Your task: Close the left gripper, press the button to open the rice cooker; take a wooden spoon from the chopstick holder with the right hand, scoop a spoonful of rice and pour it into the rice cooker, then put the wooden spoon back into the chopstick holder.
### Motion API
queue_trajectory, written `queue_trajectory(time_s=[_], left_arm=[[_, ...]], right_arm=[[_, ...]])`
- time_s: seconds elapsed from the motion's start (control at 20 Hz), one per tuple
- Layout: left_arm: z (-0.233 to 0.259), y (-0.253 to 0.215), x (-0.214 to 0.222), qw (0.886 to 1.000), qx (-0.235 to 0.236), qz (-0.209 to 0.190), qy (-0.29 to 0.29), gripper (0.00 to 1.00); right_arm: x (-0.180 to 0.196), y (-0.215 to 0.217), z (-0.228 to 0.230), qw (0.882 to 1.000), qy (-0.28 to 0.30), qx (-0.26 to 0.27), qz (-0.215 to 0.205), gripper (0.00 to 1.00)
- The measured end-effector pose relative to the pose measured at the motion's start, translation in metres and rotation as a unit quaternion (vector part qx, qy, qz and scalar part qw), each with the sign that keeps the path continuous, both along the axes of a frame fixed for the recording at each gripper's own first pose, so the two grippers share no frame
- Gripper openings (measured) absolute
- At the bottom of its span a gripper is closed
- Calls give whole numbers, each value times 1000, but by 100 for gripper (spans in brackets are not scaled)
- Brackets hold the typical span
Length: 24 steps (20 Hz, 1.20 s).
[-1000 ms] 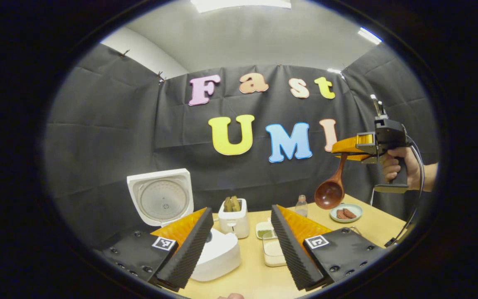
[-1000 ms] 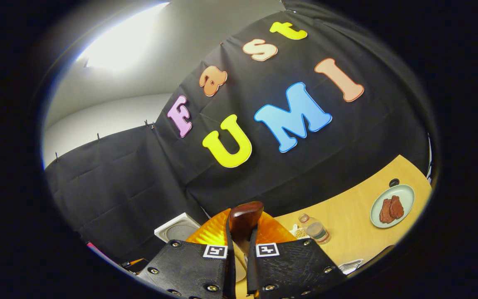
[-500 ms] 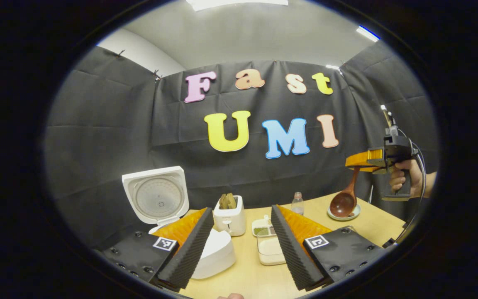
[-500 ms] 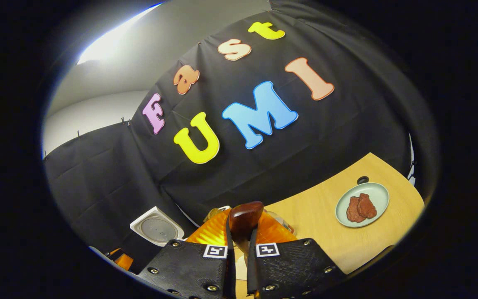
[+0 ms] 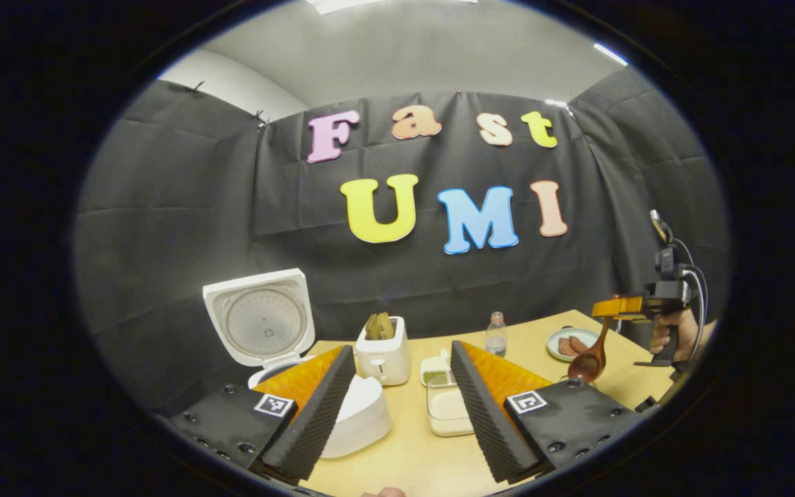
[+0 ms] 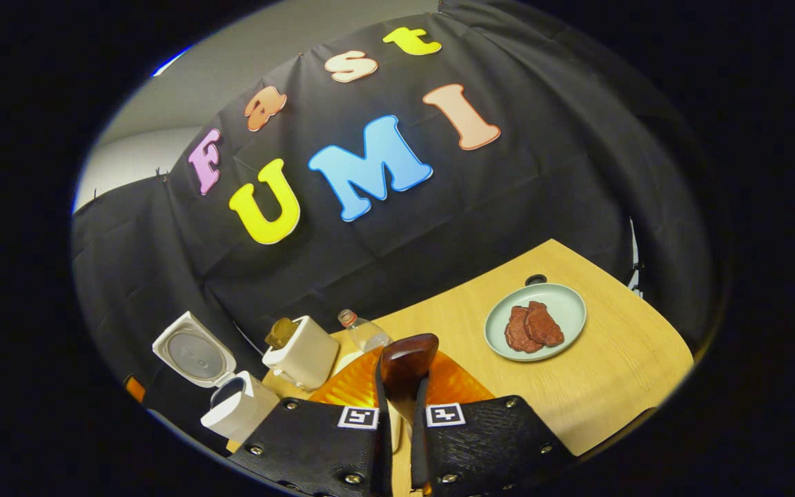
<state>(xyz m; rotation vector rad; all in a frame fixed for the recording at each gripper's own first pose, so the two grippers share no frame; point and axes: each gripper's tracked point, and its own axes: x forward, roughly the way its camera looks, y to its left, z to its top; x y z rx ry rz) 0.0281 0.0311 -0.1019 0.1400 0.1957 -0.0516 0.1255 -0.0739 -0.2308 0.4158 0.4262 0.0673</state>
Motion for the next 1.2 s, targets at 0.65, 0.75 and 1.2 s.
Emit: queue_trajectory(time_s=[0.65, 0.75, 1.2], left_arm=[[1, 0, -12, 1000, 2, 29, 7, 96], [3, 4, -10, 999, 4, 35, 4, 96], [0, 15, 7, 999, -6, 42, 2, 96]], right_arm=[[4, 15, -84, 997, 49, -53, 17, 11], [7, 12, -83, 997, 40, -60, 16, 11], [-12, -29, -30, 977, -20, -213, -8, 99]])
